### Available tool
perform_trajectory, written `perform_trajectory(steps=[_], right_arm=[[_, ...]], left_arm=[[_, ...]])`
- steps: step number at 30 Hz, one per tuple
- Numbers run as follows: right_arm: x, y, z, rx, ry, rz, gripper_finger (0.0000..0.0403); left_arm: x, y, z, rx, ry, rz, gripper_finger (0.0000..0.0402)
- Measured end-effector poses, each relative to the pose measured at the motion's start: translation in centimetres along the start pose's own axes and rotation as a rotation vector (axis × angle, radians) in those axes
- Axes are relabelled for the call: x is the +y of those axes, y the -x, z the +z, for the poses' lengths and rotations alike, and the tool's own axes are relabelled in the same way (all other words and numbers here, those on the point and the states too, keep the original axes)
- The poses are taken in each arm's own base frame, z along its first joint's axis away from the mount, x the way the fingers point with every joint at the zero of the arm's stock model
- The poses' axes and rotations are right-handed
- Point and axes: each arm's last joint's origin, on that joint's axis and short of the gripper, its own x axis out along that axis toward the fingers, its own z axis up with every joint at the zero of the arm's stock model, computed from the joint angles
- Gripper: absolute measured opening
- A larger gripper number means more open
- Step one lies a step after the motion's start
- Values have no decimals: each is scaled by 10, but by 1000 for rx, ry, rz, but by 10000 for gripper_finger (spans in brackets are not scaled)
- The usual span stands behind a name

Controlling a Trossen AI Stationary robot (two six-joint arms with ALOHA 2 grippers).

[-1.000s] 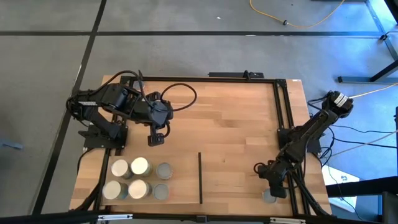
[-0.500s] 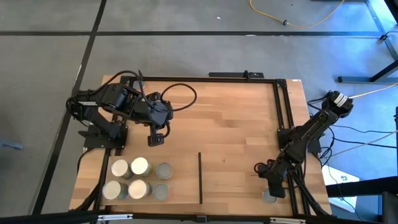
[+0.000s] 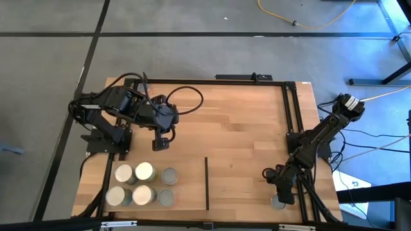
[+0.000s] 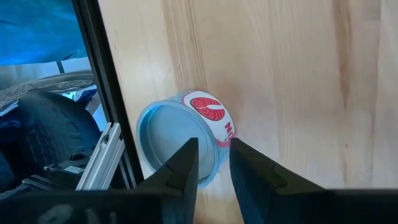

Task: Pick and place cans onto a shelf
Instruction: Put the canned salmon on the shelf

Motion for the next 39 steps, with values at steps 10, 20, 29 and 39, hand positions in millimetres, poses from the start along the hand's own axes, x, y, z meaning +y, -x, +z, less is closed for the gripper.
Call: perform_trajectory(steps=[10,20,29,39], right_arm=[[-1,-16,-2,83,1,-18,92],[-2,-31,1,108,-104,-52,68],[-2,-31,2,71,-241,-71,10],[16,-16,23,-28,-289,-114,7]], left_arm=[[0,0,0,0,0,0,0],[0,0,0,1,0,-3,0],[0,0,0,1,0,-3,0],[0,0,0,1,0,-3,0]])
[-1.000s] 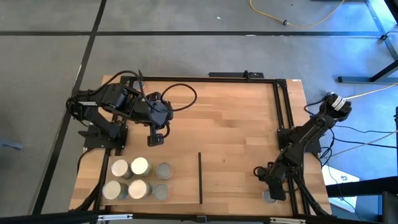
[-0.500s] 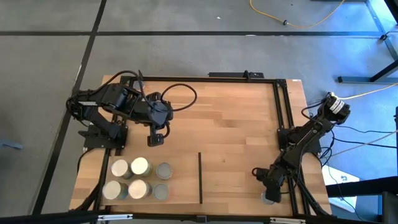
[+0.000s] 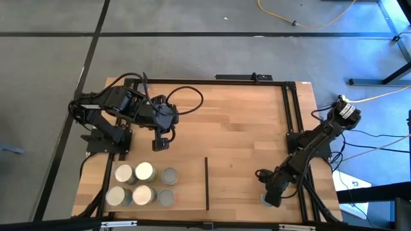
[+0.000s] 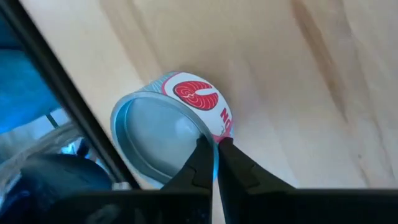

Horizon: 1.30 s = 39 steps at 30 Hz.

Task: Pick and place cans onto a shelf
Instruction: Put the canned salmon on the shelf

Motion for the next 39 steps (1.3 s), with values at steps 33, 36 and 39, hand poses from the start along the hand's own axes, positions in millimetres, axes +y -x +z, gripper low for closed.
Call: perform_trajectory(steps=[33,36,39], right_arm=[[107,197,102,-143,94,-281,6],[118,206,117,-157,145,-236,6],[130,212,130,-163,203,-175,6]], left_arm=[[-8,2,-3,8,-45,-42,0],[-9,2,-3,8,-59,-44,0],[-9,2,-3,16,-62,-66,0]])
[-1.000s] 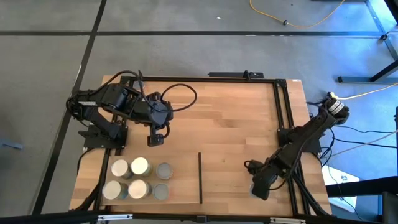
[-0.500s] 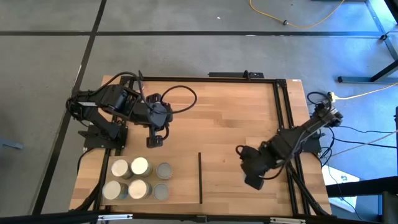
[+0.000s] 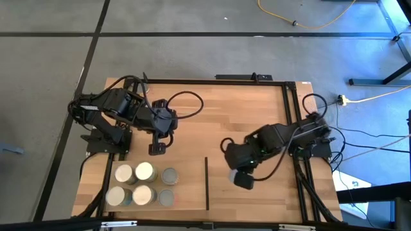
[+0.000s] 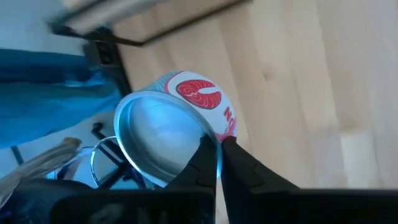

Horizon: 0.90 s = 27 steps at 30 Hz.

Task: Pick and place cans onto a shelf
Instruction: Put the canned salmon on the shelf

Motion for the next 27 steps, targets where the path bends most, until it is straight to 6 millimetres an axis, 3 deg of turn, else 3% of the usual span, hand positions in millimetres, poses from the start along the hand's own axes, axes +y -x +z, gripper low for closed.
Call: perform_trajectory(steps=[7,11,15,19,27], right_arm=[[15,8,30,-93,57,73,6],[18,-7,46,-129,51,108,6],[24,-13,57,-203,154,122,6],[12,-13,64,-258,142,-11,6],[-36,-9,93,-309,113,-215,6]], left_arm=[[-1,0,0,7,-2,-24,0],[-1,0,0,8,-22,-26,0],[-1,0,0,8,-28,-28,0],[-1,0,0,10,-26,-34,0],[-2,0,0,16,-26,-53,0]])
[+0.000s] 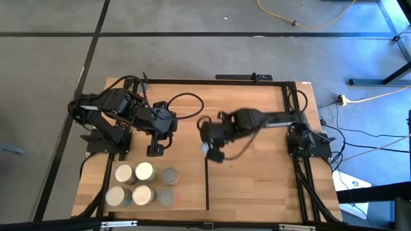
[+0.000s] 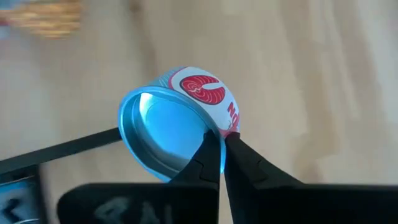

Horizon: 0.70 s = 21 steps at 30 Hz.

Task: Pick and place cans onto a shelf
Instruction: Put the canned salmon on the shelf

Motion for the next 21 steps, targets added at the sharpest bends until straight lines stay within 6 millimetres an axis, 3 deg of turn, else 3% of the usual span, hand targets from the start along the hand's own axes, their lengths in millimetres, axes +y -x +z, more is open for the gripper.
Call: perform_trajectory(steps=[7,14,21], right_arm=[[-56,-31,23,69,51,-23,6],[-103,-85,41,157,151,23,6],[-134,-144,48,212,228,130,6]], left_arm=[[0,0,0,-1,1,4,0],[0,0,0,-1,8,4,0],[0,0,0,-1,36,4,0]])
